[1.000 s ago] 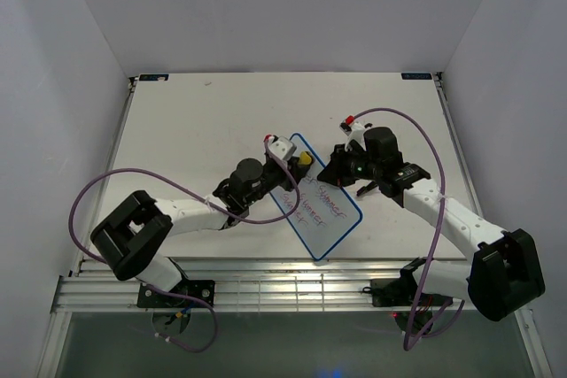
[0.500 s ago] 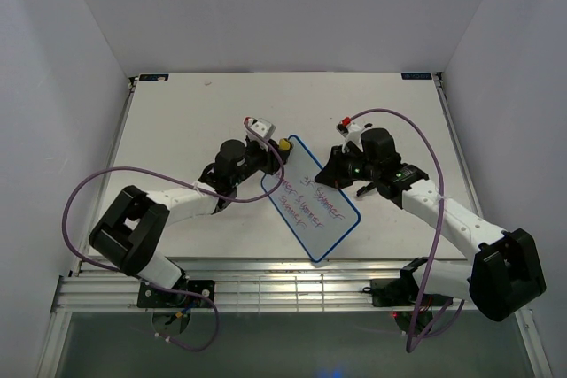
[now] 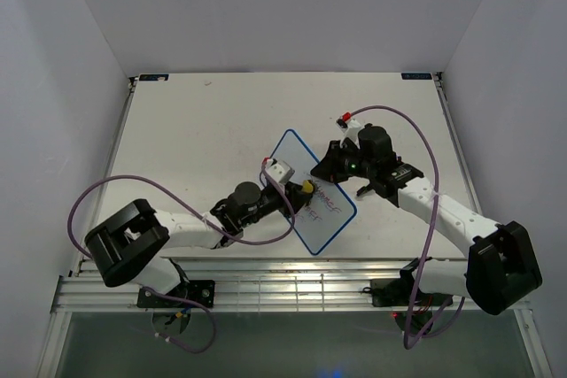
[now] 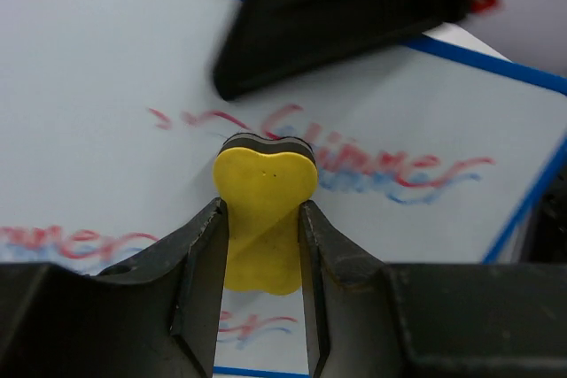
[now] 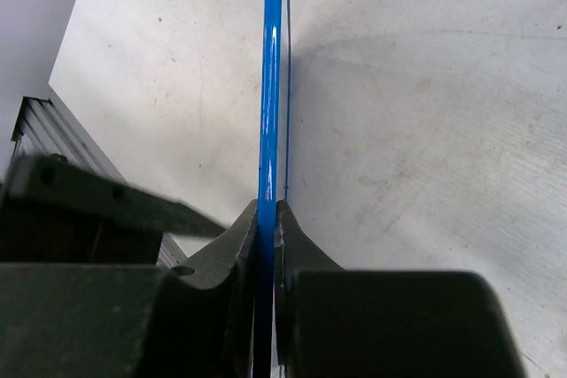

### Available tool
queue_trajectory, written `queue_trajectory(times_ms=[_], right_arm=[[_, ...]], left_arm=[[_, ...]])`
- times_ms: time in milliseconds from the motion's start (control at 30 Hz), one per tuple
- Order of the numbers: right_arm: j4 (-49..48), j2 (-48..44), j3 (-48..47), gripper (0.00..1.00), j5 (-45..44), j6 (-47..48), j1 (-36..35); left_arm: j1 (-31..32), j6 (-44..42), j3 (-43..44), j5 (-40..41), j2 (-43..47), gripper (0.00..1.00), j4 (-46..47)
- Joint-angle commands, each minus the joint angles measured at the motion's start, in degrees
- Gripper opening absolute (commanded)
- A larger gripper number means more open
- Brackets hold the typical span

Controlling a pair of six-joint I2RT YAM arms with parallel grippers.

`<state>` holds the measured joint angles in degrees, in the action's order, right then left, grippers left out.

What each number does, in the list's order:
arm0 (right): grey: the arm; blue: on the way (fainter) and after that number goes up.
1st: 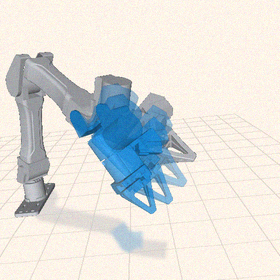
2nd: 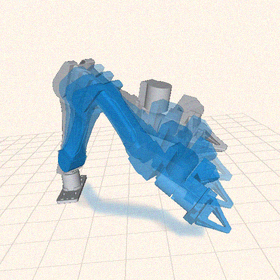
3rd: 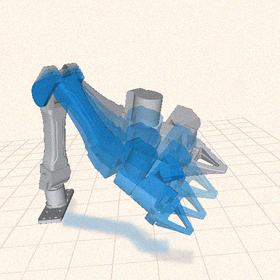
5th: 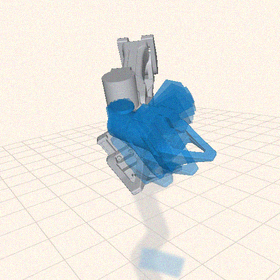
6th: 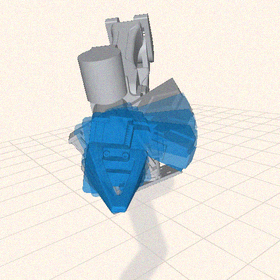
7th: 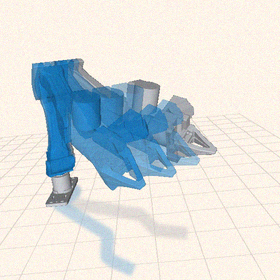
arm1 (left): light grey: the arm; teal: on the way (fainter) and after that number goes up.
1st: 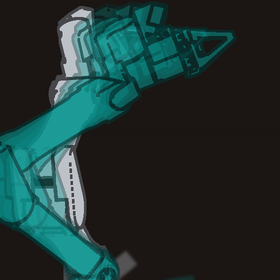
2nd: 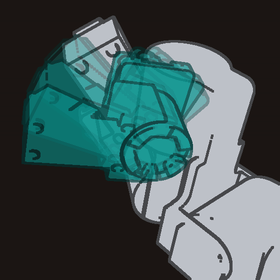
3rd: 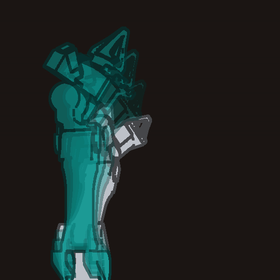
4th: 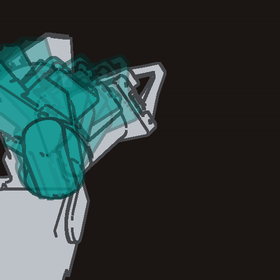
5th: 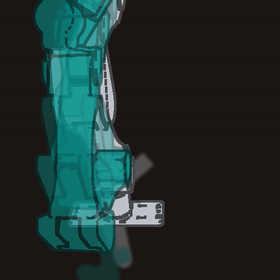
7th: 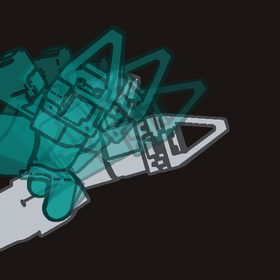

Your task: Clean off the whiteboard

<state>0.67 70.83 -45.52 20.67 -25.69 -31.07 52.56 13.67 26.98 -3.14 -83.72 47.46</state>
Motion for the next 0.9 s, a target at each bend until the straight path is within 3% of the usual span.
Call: queue_trajectory(times_ms=[0, 167, 400, 633, 867], right_arm=[[-14.5, -0.5, -1.9, 0.08, 4.7, -4.4, -2.0], [-14.6, -1.4, -1.2, 0.08, 6.1, -5.3, -2.0], [-11.4, -3.1, 1.0, 0.08, 3.2, -5.9, -2.1], [-11.4, -2.5, 3.7, 0.08, 2.7, -6.8, -2.9], [-16.0, -2.6, 6.1, 0.08, 2.1, -8.6, -4.7]], left_arm=[[5.7, 4.2, -2.3, -0.4, 0.8, 0.0, 4.3], [5.8, 2.4, -2.7, 6.2, 0.8, 0.02, 3.6], [0.7, 1.4, -1.4, 12.9, 2.9, 0.04, -1.4], [-8.6, 1.8, -0.5, 8.8, 3.3, 0.04, -1.8], [-11.7, 1.9, 3.2, 0.8, -0.8, 0.02, -1.7]])
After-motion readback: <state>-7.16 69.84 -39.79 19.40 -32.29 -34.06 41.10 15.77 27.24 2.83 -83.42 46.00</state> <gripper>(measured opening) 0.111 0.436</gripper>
